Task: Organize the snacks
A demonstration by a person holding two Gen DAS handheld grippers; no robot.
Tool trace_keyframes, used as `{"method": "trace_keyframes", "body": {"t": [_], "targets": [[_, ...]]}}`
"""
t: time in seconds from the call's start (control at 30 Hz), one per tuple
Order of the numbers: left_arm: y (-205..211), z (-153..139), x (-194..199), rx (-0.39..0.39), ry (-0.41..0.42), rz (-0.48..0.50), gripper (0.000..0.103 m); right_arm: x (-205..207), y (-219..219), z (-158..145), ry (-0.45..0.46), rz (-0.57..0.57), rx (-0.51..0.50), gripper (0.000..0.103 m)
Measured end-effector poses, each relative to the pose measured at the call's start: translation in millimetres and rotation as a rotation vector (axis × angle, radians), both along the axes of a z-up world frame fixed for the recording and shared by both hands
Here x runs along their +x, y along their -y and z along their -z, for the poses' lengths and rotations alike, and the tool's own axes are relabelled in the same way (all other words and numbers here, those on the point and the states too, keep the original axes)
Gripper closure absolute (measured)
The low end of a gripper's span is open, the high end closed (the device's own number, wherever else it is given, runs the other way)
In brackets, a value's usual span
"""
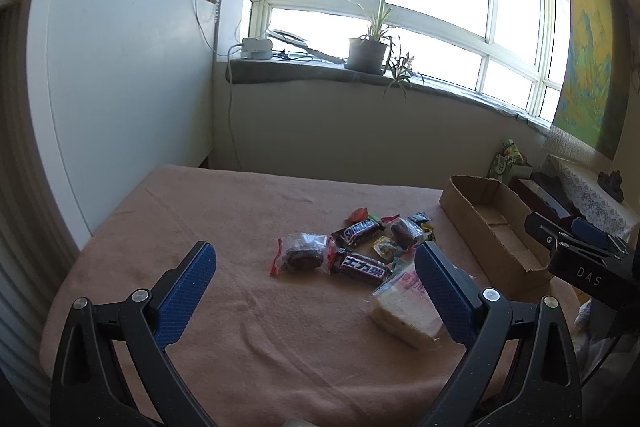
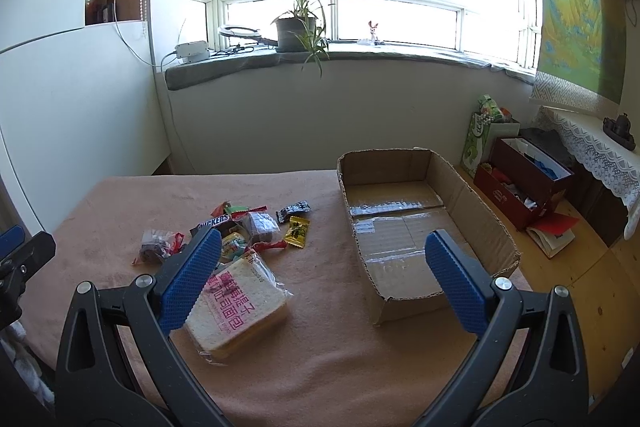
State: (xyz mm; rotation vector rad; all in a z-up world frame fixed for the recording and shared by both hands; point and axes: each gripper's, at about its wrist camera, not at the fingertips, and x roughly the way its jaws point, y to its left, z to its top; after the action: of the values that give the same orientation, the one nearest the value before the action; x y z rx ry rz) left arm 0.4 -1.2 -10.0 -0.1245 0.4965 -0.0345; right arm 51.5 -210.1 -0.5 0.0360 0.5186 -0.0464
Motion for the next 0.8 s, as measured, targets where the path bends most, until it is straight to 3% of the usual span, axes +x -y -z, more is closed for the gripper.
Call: {"method": "trace_keyframes", "body": {"t": [0.33, 0.8], "targets": [[-2, 0, 0, -0.019, -0.01, 0.01, 0.003, 2, -4, 2, -0.007, -0.019, -0.008, 0.0], [7, 13, 18, -0.06, -0.125, 0.055, 0.003, 18, 0, 9, -0.053, -0.071, 0.014, 0.0]]}}
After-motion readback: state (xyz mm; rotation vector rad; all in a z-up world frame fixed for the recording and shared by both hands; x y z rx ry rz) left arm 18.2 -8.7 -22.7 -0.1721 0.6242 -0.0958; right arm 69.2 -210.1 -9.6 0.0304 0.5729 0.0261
